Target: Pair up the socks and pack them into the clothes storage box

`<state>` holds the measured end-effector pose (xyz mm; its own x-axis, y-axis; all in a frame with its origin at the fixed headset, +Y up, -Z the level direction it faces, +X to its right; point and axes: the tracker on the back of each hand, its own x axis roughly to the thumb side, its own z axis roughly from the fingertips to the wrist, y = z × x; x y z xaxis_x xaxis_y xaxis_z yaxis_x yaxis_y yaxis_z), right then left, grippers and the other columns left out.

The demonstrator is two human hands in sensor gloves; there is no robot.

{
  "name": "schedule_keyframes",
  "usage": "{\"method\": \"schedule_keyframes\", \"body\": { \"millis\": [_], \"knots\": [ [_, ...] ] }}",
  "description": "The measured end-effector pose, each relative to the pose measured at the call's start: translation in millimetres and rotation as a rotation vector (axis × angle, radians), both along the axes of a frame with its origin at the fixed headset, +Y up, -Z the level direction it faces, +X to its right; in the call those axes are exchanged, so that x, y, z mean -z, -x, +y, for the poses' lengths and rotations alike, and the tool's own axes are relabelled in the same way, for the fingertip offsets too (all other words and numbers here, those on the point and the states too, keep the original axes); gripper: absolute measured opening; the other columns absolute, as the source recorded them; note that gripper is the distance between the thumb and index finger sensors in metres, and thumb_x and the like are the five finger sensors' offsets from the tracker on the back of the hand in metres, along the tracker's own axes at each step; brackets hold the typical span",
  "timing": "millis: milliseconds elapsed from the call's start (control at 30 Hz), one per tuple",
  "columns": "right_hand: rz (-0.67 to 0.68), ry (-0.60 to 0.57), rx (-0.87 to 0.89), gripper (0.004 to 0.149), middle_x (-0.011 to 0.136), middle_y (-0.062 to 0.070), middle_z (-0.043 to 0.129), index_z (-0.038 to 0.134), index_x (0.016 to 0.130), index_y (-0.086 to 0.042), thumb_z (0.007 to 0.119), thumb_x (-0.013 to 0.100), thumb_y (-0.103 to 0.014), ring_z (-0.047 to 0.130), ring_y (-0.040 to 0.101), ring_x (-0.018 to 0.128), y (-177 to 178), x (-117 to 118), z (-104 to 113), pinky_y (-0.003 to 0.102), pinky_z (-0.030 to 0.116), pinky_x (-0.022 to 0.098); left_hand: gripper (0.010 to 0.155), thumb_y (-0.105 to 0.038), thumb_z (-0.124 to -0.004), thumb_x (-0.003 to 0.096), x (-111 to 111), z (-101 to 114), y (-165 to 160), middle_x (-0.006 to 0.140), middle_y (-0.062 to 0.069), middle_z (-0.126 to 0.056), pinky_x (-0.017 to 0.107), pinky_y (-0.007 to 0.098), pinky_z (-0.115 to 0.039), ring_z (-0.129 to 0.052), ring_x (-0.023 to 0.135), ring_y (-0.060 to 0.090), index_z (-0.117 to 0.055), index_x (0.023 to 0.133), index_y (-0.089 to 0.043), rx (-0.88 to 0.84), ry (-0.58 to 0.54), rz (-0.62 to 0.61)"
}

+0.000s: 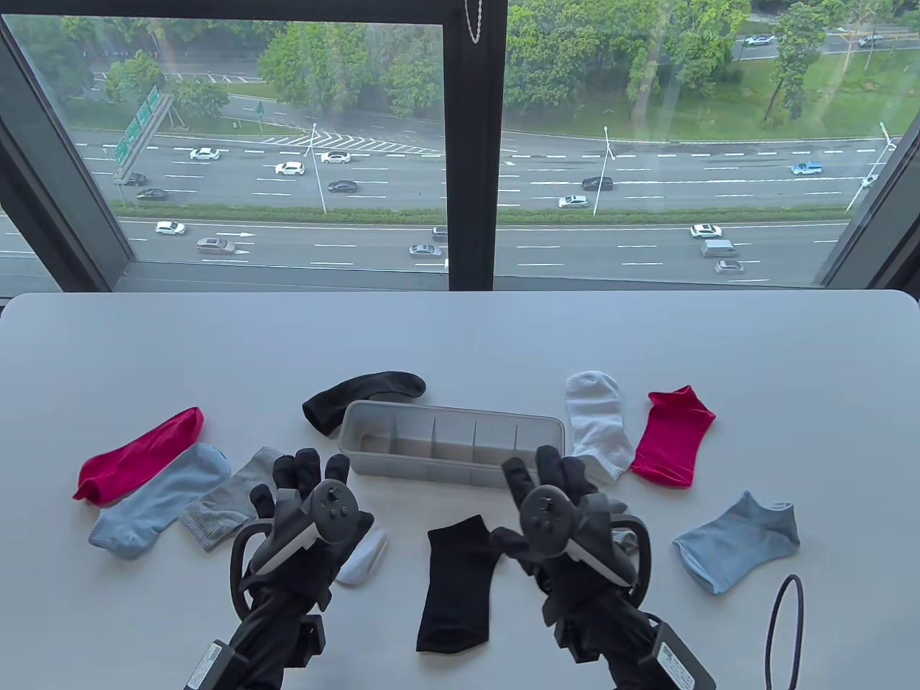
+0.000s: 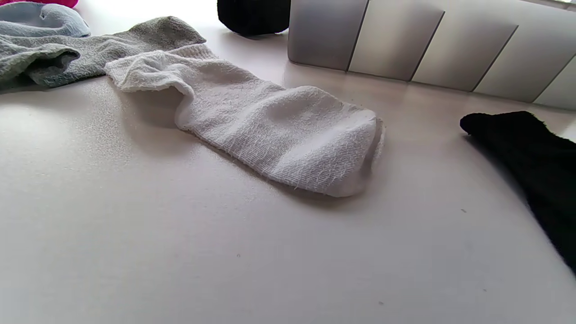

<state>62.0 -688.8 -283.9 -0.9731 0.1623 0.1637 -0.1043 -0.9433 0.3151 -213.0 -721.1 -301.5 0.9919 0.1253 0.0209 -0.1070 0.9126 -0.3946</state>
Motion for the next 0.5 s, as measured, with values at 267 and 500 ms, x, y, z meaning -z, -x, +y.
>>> {"method": "schedule_keyframes", "body": {
  "millis": [267, 500],
  "knots": [
    [0.044, 0.402, -0.276, 0.093, 0.117, 0.009, 0.0, 0.007, 0.102, -0.04, 0.079, 0.045, -0.051, 0.006, 0.035, 0.105, 64, 24, -67, 0.054, 0.024, 0.083, 0.076, -0.052, -0.035, 0.0597, 2, 0, 0, 0.1, 0.016, 0.033, 0.067, 0.074, 0.005, 0.029, 0.095, 0.047, 0.02, 0.101, -0.02, -0.024, -0.012, -0.014],
    [0.032, 0.037, -0.367, 0.068, 0.097, 0.005, 0.07, 0.054, 0.099, -0.032, 0.086, 0.039, -0.04, 0.082, 0.02, 0.079, 62, 23, -65, 0.03, 0.077, 0.057, 0.077, -0.052, -0.036, 0.0598, 2, 1, -5, 0.102, 0.019, 0.03, 0.07, 0.075, -0.002, 0.023, 0.097, 0.05, 0.019, 0.102, -0.018, -0.062, -0.032, -0.061]
  ]
}}
